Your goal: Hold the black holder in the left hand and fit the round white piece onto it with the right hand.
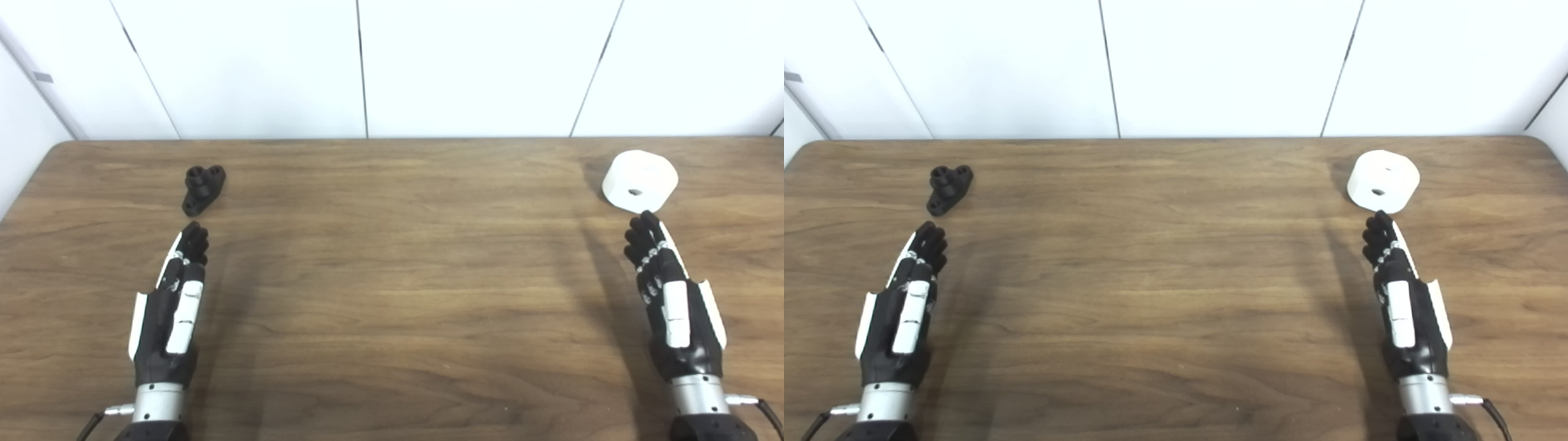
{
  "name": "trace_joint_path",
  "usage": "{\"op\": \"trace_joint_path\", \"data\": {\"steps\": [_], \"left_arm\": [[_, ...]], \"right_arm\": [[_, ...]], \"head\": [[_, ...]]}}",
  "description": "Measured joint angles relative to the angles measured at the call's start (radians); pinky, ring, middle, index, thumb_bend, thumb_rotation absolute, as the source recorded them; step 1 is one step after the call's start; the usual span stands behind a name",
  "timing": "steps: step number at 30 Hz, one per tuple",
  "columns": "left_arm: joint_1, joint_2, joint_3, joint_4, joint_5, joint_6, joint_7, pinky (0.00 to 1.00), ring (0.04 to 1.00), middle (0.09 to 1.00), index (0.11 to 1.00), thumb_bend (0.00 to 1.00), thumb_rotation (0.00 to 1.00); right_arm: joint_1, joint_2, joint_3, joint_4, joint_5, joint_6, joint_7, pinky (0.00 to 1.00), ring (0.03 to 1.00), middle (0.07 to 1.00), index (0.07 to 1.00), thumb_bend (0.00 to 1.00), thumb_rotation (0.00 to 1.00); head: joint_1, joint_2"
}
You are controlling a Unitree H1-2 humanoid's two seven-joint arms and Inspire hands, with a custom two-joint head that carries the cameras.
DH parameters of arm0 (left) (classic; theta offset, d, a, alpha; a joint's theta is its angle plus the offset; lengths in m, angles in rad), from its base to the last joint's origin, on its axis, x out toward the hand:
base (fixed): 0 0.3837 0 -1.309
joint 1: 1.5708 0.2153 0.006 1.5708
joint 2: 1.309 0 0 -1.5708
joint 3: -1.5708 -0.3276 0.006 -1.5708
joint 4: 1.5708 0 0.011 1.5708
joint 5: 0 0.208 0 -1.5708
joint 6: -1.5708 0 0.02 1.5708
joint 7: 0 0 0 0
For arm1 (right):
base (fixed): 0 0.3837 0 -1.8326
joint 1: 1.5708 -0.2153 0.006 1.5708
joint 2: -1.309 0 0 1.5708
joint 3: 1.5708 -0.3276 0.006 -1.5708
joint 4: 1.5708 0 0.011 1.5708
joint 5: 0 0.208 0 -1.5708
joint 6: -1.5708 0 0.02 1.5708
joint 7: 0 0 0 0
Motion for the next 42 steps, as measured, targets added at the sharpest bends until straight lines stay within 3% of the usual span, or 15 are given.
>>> {"op": "trace_joint_path", "data": {"steps": [14,17,23,27,32,42], "left_arm": [[0.0,-0.002,-0.001,0.0,0.007,0.0,0.006,0.99,0.973,0.955,0.95,0.6,0.74],[0.001,-0.002,-0.003,0.0,0.013,0.0,0.008,0.97,0.967,0.949,0.949,0.61,0.76],[0.0,-0.018,-0.008,0.0,0.05,-0.003,0.017,0.96,0.973,0.957,0.962,0.64,0.77],[0.0,-0.022,-0.021,0.0,0.084,-0.006,0.027,0.96,0.979,0.968,0.963,0.6,0.79],[-0.002,-0.029,-0.03,0.002,0.124,-0.018,0.041,0.93,0.96,0.959,0.957,0.63,0.76],[-0.016,-0.034,-0.037,0.027,0.156,-0.074,0.052,0.93,0.95,0.958,0.962,0.63,0.76]], "right_arm": [[-0.005,0.0,-0.008,0.009,0.0,-0.008,0.005,0.95,0.943,0.94,0.939,0.56,0.97],[-0.007,0.0,-0.01,0.013,0.0,-0.011,0.008,0.96,0.955,0.946,0.941,0.58,0.97],[-0.019,-0.011,-0.015,0.039,0.012,-0.048,0.021,0.99,0.966,0.955,0.957,0.56,1.0],[-0.04,-0.031,-0.022,0.07,0.026,-0.074,0.031,1.0,0.976,0.964,0.967,0.53,1.0],[-0.047,-0.034,-0.027,0.079,0.063,-0.08,0.037,1.0,0.991,0.979,0.978,0.5,1.0],[-0.054,-0.036,-0.027,0.088,0.056,-0.084,0.037,1.0,0.992,0.97,0.986,0.52,1.0]], "head": [[0.009,-0.008],[0.031,-0.022],[0.144,-0.097],[0.179,-0.127],[0.224,-0.17],[0.209,-0.19]]}}
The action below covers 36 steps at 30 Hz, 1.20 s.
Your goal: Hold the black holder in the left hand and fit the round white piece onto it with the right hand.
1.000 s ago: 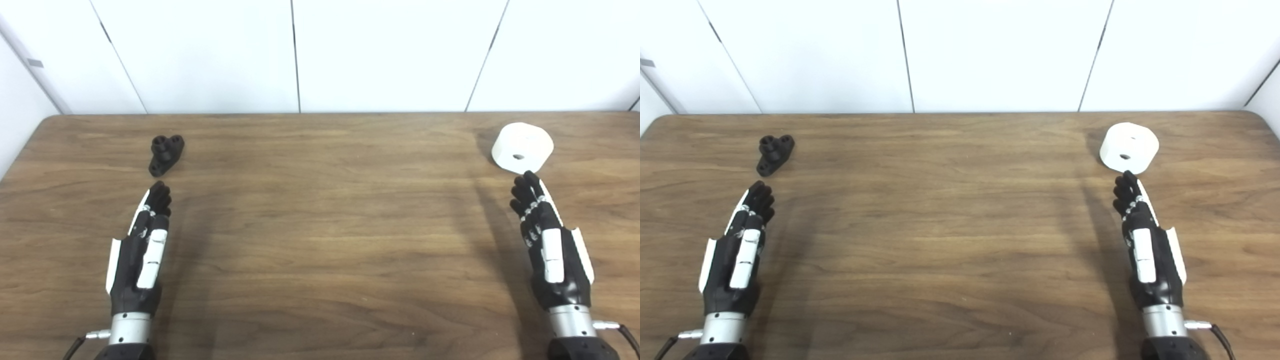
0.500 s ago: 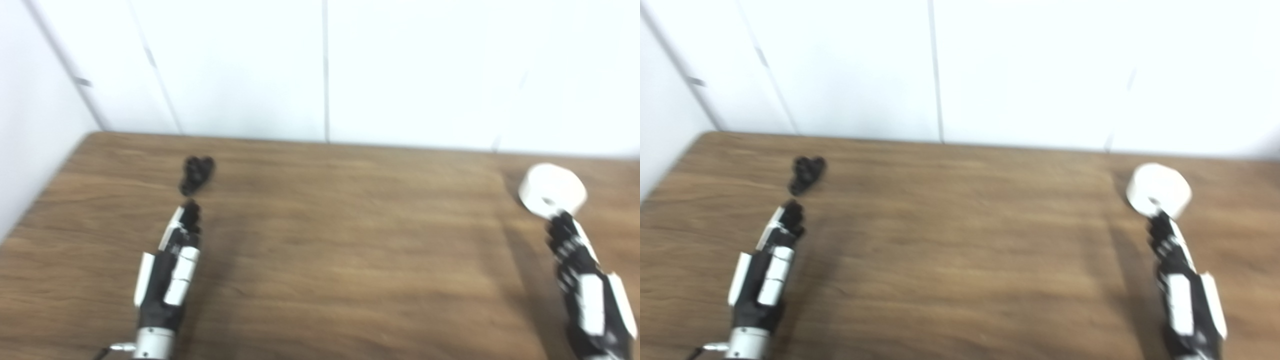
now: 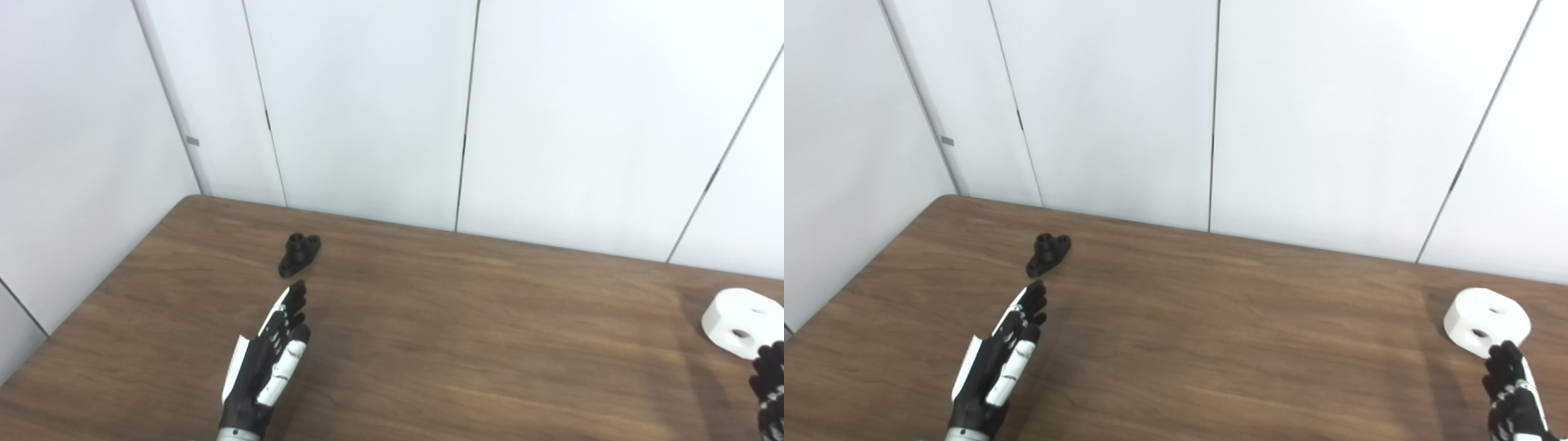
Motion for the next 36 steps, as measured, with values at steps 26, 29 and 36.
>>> {"op": "trace_joint_path", "data": {"steps": [26,29,36], "left_arm": [[-0.138,0.136,0.046,-0.145,0.378,0.425,0.097,0.88,0.937,0.948,0.935,0.79,0.5],[-0.169,0.156,0.035,-0.146,0.416,0.513,0.077,0.88,0.934,0.949,0.936,0.8,0.49],[-0.25,0.214,0.008,-0.125,0.506,0.645,0.055,0.85,0.945,0.942,0.902,0.84,0.49]], "right_arm": [[-0.013,0.003,-0.006,0.017,-0.045,-0.011,-0.007,1.0,0.981,0.956,0.98,0.49,1.0],[-0.013,0.004,-0.005,0.016,-0.047,-0.011,-0.008,1.0,0.975,0.954,0.977,0.48,1.0],[-0.011,0.007,-0.005,0.008,-0.059,-0.004,-0.021,1.0,0.97,0.952,0.977,0.49,1.0]], "head": [[-0.051,-0.003],[-0.054,-0.002],[-0.058,0.003]]}}
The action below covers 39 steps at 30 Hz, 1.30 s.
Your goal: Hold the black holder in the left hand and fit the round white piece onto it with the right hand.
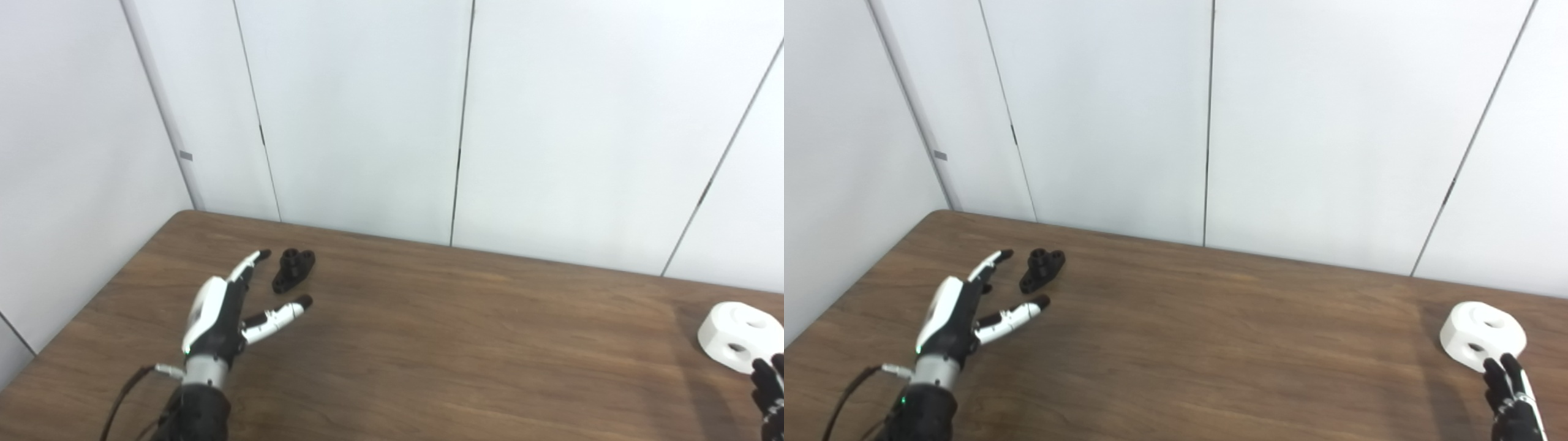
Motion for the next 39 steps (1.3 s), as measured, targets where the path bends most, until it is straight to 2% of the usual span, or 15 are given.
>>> {"op": "trace_joint_path", "data": {"steps": [5,8,12,18,23,30,39], "left_arm": [[-0.054,0.05,-0.039,0.141,0.059,-0.014,0.023,0.88,0.947,0.934,0.887,0.87,0.55],[-0.074,0.093,-0.077,0.219,0.095,-0.015,0.023,0.95,0.961,0.944,0.892,0.87,0.59],[-0.111,0.137,-0.119,0.313,0.133,-0.02,0.026,0.98,0.961,0.944,0.891,0.88,0.6],[-0.172,0.139,-0.174,0.443,0.176,-0.01,0.057,1.0,0.96,0.936,0.884,0.9,0.64],[-0.201,0.139,-0.21,0.496,0.21,0.017,0.058,1.0,0.974,0.942,0.873,0.9,0.65],[-0.27,0.146,-0.229,0.593,0.227,0.027,0.086,1.0,0.977,0.939,0.839,0.9,0.64],[-0.321,0.142,-0.228,0.637,0.178,0.021,0.091,1.0,0.982,0.941,0.818,0.87,0.6]], "right_arm": [[0.003,0.0,0.002,-0.003,0.001,-0.004,0.0,0.98,0.967,0.955,0.98,0.46,1.0],[0.005,0.0,0.003,-0.007,0.013,-0.002,0.005,0.99,0.983,0.964,0.989,0.47,1.0],[0.012,-0.001,0.009,-0.013,0.048,-0.001,0.035,1.0,0.999,0.976,0.996,0.48,1.0],[0.015,-0.001,0.01,-0.014,0.051,-0.003,0.041,1.0,1.0,0.985,1.0,0.48,1.0],[0.016,-0.001,0.011,-0.014,0.051,-0.007,0.041,1.0,1.0,0.977,0.997,0.49,1.0],[0.021,0.002,0.012,-0.019,0.048,-0.011,0.04,1.0,0.999,0.978,0.995,0.5,1.0],[0.027,0.005,0.018,-0.028,0.029,-0.02,0.039,1.0,0.988,0.958,0.965,0.49,0.99]], "head": [[-0.006,0.003],[-0.006,0.003],[-0.012,0.006],[-0.017,0.008],[-0.018,0.008],[-0.028,0.009],[-0.041,0.014]]}}
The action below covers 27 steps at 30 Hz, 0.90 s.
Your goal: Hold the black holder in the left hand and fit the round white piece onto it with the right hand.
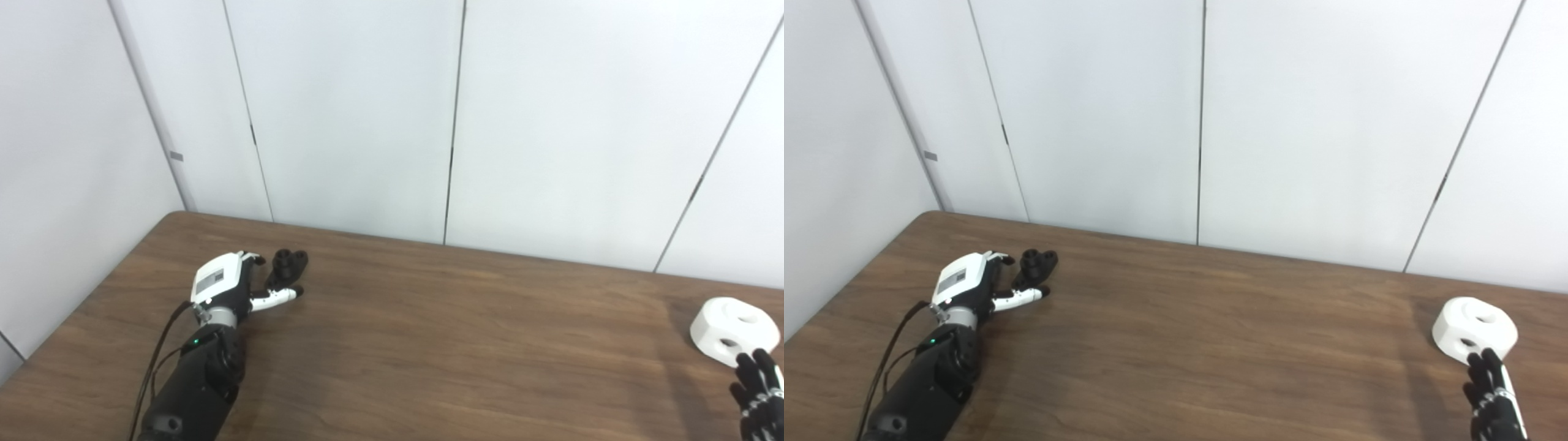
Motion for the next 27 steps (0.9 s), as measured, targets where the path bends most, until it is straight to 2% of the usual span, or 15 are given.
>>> {"op": "trace_joint_path", "data": {"steps": [8,15,18,22,27], "left_arm": [[-0.03,0.0,-0.014,0.038,-0.021,0.0,0.0,1.0,0.966,0.926,0.806,0.86,0.58],[-0.053,0.0,-0.035,0.058,-0.022,0.0,0.004,1.0,0.96,0.914,0.761,0.85,0.55],[-0.058,0.0,-0.035,0.058,-0.027,0.0,0.004,1.0,0.951,0.902,0.733,0.84,0.52],[-0.059,0.0,-0.035,0.057,-0.029,0.003,0.003,1.0,0.948,0.891,0.717,0.85,0.49],[-0.061,0.002,-0.035,0.057,-0.032,0.003,0.003,0.98,0.922,0.853,0.671,0.85,0.4]], "right_arm": [[0.003,0.005,0.001,-0.004,-0.039,-0.006,-0.005,1.0,0.983,0.942,0.95,0.5,0.98],[0.016,0.015,0.001,-0.021,-0.057,-0.005,-0.009,1.0,0.979,0.938,0.947,0.51,0.97],[0.02,0.023,0.0,-0.027,-0.053,0.002,-0.009,1.0,0.975,0.939,0.947,0.51,0.95],[0.025,0.029,0.0,-0.034,-0.06,0.006,-0.01,1.0,0.969,0.935,0.957,0.52,0.99],[0.025,0.03,0.0,-0.035,-0.06,0.022,-0.01,0.99,0.96,0.927,0.95,0.53,0.97]], "head": [[-0.011,0.006],[-0.017,0.012],[-0.017,0.015],[-0.023,0.014],[-0.022,0.015]]}}
